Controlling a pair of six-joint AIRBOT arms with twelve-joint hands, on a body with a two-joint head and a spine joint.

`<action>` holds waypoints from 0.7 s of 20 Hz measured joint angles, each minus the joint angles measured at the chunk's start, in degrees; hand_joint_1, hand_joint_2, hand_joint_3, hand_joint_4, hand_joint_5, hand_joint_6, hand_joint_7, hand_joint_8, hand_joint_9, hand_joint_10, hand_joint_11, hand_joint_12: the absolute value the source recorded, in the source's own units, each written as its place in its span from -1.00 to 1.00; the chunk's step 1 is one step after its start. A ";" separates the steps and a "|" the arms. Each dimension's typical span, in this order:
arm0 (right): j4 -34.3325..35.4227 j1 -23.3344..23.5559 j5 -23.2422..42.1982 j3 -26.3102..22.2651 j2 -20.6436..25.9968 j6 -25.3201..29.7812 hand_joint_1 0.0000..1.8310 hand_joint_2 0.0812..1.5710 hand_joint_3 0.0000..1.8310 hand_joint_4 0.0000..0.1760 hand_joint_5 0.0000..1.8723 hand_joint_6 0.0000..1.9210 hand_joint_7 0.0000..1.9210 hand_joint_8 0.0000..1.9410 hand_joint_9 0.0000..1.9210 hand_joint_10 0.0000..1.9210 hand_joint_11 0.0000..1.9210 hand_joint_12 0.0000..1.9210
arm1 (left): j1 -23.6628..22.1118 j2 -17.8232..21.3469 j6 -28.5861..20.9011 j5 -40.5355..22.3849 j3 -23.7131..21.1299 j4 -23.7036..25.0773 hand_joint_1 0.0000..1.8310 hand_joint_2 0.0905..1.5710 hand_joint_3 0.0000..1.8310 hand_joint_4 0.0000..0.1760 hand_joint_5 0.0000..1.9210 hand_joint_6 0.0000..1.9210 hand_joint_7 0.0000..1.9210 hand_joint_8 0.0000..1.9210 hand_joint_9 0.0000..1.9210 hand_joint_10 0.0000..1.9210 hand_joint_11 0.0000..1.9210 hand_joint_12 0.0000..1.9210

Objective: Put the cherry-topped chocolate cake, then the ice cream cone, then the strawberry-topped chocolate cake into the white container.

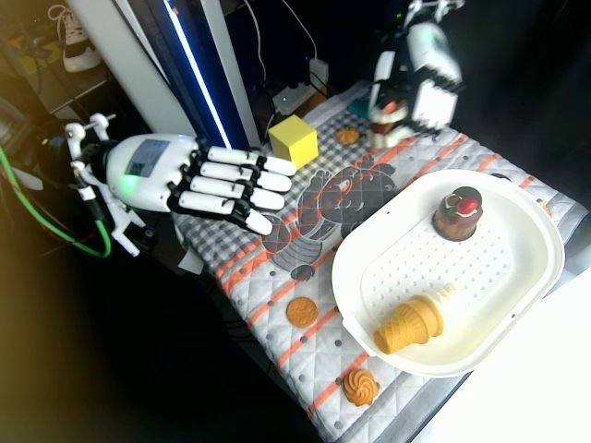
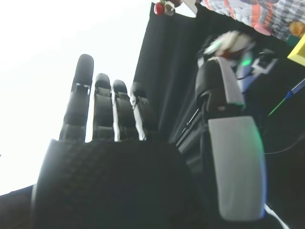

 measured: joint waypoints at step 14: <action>0.87 -0.24 0.04 1.18 -1.44 0.87 -0.17 0.55 -0.99 -1.00 -1.00 -1.00 -1.00 -1.00 -1.00 -0.86 -1.00 -0.19 | -15.21 -20.39 11.41 19.47 20.17 -11.98 0.30 0.53 -1.00 -1.00 -0.63 0.18 -0.64 0.30 -0.69 0.54 -0.70 0.96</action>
